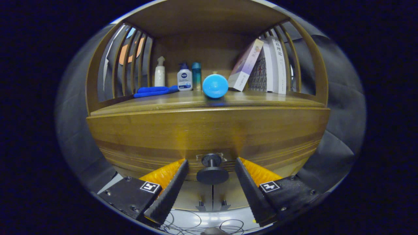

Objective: Pull open the drawer, take out the items inside it, and place them on the countertop above the cabinet.

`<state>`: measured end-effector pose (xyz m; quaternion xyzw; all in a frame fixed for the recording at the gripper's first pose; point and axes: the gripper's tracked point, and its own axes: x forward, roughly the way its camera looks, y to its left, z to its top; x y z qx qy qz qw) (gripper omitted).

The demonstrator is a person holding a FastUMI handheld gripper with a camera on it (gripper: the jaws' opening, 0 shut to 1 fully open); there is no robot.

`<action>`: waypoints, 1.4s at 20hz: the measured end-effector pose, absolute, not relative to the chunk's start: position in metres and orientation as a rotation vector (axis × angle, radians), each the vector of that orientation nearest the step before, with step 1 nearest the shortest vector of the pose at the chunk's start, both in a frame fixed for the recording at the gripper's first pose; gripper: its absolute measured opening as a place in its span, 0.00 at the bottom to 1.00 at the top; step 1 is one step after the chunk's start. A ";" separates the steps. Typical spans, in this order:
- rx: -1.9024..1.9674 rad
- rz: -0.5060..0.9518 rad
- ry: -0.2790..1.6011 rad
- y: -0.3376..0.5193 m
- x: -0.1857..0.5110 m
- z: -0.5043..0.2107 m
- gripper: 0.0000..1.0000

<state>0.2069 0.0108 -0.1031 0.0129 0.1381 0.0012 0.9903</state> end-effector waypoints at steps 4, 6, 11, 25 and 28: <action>0.043 0.010 0.255 0.011 0.208 -0.105 0.96; 0.064 0.022 0.293 0.013 0.208 -0.109 0.96; 0.035 0.026 0.344 0.012 0.202 -0.107 0.96; 0.057 0.009 0.021 -0.024 -0.025 0.012 0.96; 0.119 0.037 -0.012 -0.024 -0.062 0.019 0.97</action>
